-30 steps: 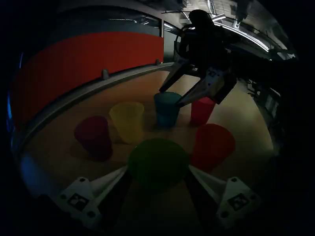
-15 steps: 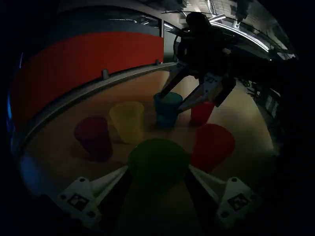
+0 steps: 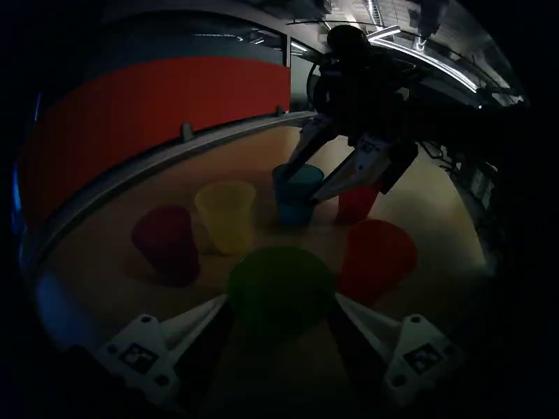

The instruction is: Pour water

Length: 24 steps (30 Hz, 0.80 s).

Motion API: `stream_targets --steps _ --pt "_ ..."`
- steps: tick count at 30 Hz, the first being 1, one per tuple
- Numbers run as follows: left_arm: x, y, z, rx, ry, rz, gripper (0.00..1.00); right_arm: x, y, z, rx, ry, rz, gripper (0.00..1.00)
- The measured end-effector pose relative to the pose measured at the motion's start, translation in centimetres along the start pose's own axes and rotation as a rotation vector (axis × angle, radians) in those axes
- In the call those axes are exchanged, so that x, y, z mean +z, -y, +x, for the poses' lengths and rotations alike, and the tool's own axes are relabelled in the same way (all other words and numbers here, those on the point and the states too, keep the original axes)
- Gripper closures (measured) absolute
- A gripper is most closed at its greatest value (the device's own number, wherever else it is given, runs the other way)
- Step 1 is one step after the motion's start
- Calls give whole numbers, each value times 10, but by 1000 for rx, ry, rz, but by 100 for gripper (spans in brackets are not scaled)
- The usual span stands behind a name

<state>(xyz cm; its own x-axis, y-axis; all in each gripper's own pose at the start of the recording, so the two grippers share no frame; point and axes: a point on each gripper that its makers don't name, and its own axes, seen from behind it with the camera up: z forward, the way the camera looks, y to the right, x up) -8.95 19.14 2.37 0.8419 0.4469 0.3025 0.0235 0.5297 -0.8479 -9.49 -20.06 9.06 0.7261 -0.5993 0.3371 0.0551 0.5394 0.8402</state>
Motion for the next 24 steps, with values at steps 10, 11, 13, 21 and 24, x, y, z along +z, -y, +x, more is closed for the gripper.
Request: stream_targets --steps 10,11,13,21,24 --pt "0 0 0 -3 1 1 15 -2 -2 -2 26 -8 -2 3" --pt "0 0 1 -4 1 2 15 -2 -2 -2 26 -8 -2 3" --pt "0 1 1 -3 0 4 15 -3 -2 -1 27 -10 -2 3" --pt "-3 2 6 6 -10 14 15 -8 0 6 28 -31 -3 3" --pt "-6 4 10 3 -19 19 16 -10 -1 10 29 -46 -8 3"
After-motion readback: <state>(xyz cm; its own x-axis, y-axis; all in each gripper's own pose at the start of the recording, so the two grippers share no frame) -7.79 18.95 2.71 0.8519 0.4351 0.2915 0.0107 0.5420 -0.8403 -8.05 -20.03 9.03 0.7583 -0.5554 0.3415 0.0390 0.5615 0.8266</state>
